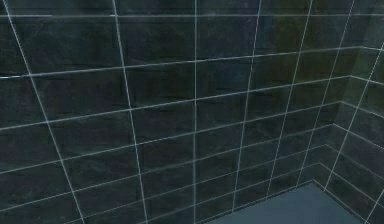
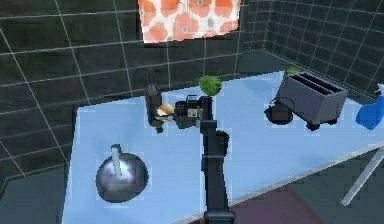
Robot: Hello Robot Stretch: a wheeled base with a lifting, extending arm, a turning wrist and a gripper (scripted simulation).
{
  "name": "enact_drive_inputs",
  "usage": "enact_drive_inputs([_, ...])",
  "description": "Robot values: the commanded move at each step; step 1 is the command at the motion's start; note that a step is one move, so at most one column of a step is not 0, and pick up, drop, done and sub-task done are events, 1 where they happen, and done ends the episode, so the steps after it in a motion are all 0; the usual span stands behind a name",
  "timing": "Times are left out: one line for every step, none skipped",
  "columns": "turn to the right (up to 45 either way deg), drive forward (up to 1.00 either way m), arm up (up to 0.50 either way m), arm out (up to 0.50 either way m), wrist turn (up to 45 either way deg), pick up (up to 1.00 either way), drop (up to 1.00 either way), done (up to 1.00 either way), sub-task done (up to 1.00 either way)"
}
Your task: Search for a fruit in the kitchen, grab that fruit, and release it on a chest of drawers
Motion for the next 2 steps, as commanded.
enact_drive_inputs([0.0,0.00,0.22,0.00,0.0,0.00,0.00,0.00,0.00])
enact_drive_inputs([0.0,0.00,0.00,0.00,-45.0,0.00,0.00,0.00,0.00])
